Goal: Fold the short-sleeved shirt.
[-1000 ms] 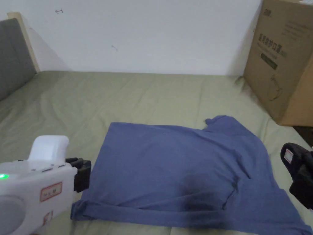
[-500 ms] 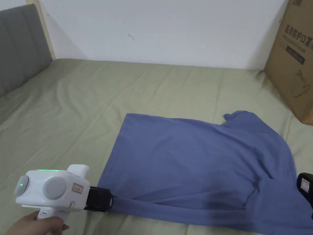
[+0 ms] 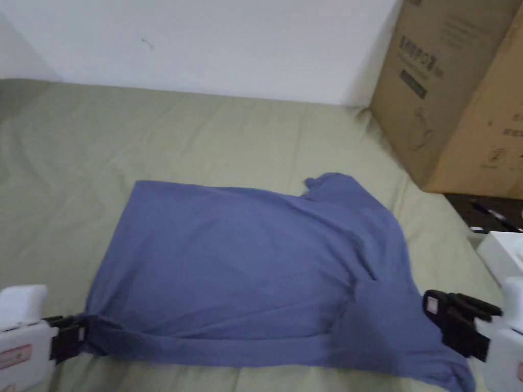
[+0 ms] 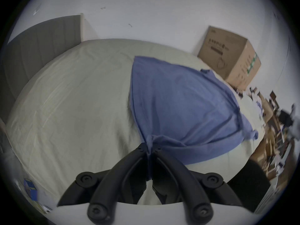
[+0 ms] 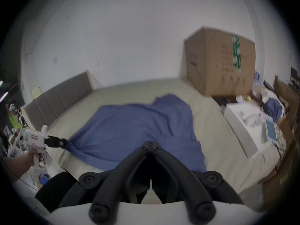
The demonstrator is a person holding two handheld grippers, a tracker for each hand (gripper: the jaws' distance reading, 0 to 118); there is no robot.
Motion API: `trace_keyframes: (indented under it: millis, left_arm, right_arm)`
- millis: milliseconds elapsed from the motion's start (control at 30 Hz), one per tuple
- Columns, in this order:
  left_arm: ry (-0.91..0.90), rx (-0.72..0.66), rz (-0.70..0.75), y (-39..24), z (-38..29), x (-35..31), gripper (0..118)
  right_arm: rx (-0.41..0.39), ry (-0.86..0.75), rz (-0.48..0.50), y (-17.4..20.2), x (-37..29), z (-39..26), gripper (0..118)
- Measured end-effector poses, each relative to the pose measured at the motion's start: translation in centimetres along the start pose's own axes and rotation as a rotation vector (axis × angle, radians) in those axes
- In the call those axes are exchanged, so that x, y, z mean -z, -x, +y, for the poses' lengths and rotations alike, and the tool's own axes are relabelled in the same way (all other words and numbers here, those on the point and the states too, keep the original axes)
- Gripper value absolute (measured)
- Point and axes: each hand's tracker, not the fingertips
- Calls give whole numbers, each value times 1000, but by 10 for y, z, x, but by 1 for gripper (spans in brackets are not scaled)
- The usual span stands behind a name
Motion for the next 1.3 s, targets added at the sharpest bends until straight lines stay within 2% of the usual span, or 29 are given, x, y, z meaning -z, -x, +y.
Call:
trace_keyframes:
  millis: [33,67,100,133,167,200,267,300,400,433,467,500,533,600,700,867,933,1033,1100,1200,1300]
  left_arm:
    - [-9,-21,-1,-1,0,-2,4]
    - [-13,-36,-1,-3,0,-4,4]
    - [-22,-45,0,-9,0,-8,4]
    - [-38,-52,5,-12,-1,-10,4]
    - [-38,-50,0,-14,-2,-11,4]
    - [-36,-48,-4,-16,-1,-11,4]
    - [-28,-33,-1,-23,1,-12,4]
    - [-22,-25,2,-25,1,-12,4]
    - [-7,-15,14,-27,2,-10,4]
    - [-2,-21,16,-27,1,-10,4]
    - [3,-29,20,-27,0,-9,4]
    - [5,-36,23,-26,0,-9,4]
    - [6,-41,25,-26,-1,-9,4]
    - [-2,-38,36,-27,-3,-11,4]
    - [-9,-32,62,-24,-3,-13,3]
    - [-63,-44,38,-23,-12,-41,2]
    - [-71,-38,34,-25,-12,-54,2]
    - [-74,-33,33,-27,-9,-76,2]
    - [-24,-26,42,-27,2,-81,2]
    - [87,-31,49,-23,25,-65,2]
    - [117,28,53,-20,55,-30,2]
  right_arm:
    - [37,63,-3,-13,8,-2,16]
    - [77,130,-9,-32,19,-5,45]
    - [111,215,-22,-48,32,-9,100]
    - [125,286,-40,-57,42,-13,118]
    - [141,363,-63,-67,54,-21,112]
    - [160,342,-41,-76,59,-29,106]
    - [142,449,-107,-87,76,-40,106]
    - [101,491,-137,-89,84,-44,106]
    - [10,481,-180,-85,88,-55,103]
    - [13,476,-175,-86,90,-57,95]
    - [17,471,-167,-87,89,-57,75]
    - [31,438,-151,-87,87,-57,43]
    - [36,412,-146,-85,84,-56,34]
    - [-27,370,-131,-78,76,-54,6]
    - [-91,302,-125,-72,58,-51,6]
    - [-21,300,-70,-74,21,-51,6]
    - [-22,307,-67,-71,5,-50,6]
    - [-11,351,-56,-72,-15,-45,6]
    - [29,410,-32,-75,-23,-37,6]
    - [105,503,-7,-82,-10,-15,6]
    - [105,564,-5,-84,27,20,6]
